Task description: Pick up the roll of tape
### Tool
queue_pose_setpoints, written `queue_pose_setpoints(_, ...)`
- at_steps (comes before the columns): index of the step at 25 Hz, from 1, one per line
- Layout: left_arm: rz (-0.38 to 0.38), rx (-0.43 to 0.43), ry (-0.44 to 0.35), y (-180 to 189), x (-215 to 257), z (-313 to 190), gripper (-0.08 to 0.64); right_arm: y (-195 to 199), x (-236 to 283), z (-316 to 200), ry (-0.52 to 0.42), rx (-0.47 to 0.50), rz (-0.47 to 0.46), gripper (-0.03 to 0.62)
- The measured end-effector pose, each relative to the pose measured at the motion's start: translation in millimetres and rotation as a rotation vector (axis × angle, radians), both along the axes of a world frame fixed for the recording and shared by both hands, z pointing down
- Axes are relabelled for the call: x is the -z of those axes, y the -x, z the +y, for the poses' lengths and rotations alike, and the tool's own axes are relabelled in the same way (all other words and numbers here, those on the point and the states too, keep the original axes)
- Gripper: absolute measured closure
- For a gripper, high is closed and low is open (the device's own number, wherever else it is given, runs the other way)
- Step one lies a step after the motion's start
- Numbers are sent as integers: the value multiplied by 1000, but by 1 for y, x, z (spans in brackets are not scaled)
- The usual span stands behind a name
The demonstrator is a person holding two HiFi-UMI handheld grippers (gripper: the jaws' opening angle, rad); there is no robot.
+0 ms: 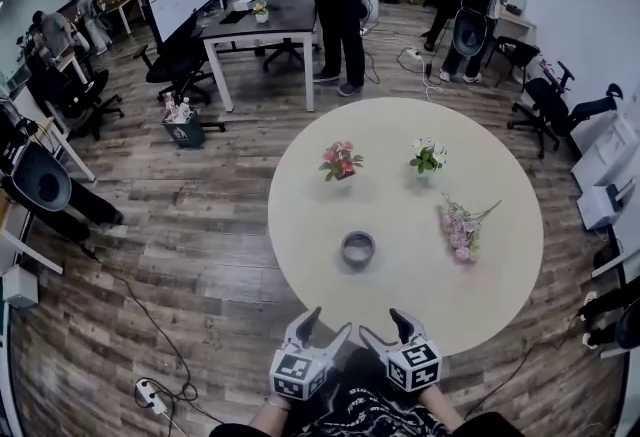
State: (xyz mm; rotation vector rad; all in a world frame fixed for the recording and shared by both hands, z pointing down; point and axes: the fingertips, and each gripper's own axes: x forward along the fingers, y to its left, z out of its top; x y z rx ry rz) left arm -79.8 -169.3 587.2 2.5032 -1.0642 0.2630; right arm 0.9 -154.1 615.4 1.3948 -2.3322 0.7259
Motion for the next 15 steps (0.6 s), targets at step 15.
queue_pose_setpoints(15,-3,114,-4,36,1,-21,245,-29,31,-103,-66,-43,67,278)
